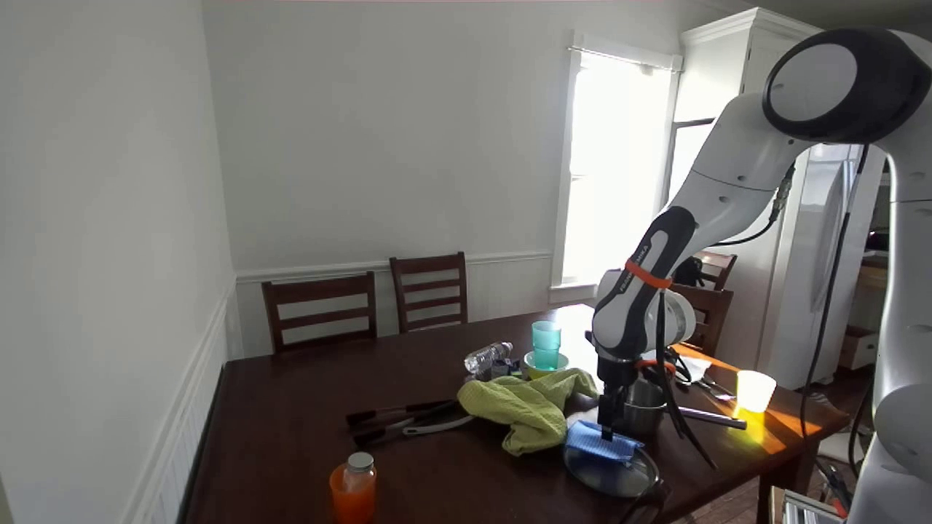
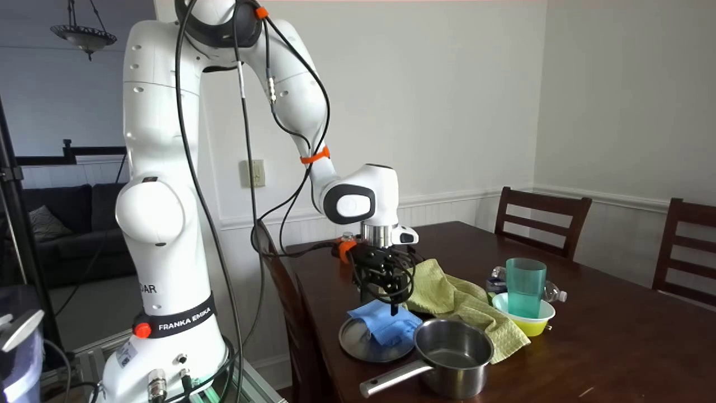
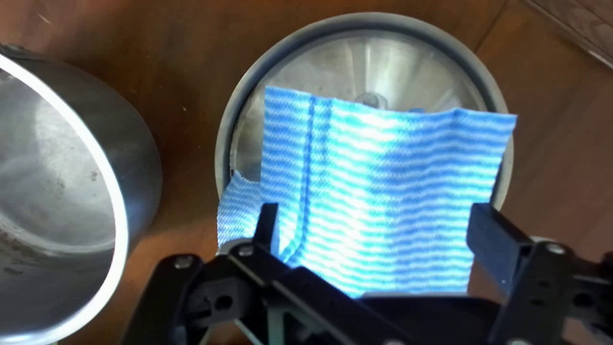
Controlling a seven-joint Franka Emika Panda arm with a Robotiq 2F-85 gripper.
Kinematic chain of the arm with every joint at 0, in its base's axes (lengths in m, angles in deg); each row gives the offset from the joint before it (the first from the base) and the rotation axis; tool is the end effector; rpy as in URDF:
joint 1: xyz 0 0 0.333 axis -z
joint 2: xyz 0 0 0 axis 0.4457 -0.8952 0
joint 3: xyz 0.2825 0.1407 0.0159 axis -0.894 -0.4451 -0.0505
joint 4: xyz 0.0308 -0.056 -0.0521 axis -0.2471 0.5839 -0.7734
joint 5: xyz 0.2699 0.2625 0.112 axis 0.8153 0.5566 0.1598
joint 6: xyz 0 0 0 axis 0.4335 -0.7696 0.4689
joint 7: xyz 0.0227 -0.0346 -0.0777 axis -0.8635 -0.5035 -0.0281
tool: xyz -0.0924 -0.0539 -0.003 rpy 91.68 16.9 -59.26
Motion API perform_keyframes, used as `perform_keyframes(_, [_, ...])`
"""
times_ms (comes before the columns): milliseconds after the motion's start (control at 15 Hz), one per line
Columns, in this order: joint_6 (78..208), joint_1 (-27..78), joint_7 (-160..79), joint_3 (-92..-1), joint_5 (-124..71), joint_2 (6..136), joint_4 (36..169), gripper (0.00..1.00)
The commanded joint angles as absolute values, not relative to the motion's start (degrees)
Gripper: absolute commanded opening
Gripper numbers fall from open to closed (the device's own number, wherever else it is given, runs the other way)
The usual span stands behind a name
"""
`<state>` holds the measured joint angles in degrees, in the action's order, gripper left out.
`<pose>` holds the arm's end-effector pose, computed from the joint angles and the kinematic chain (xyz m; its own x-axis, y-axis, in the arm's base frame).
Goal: Use the blue cloth to remove the lid from the pot
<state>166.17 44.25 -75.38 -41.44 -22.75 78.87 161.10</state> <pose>0.3769 -0.1960 0.1950 0.9982 0.0491 -0.0346 0.0492 -0.9988 0.0035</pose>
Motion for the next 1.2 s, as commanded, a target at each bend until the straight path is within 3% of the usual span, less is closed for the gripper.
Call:
perform_keyframes(0, [156.6,45.0,-77.4,-39.6,-23.5,86.8,160.6,1.00])
perform_keyframes(667, [134.8,42.7,-75.3,-35.5,-29.9,100.8,151.3,1.00])
perform_keyframes(1133, [132.0,40.7,-75.6,-35.0,-29.7,101.8,148.4,1.00])
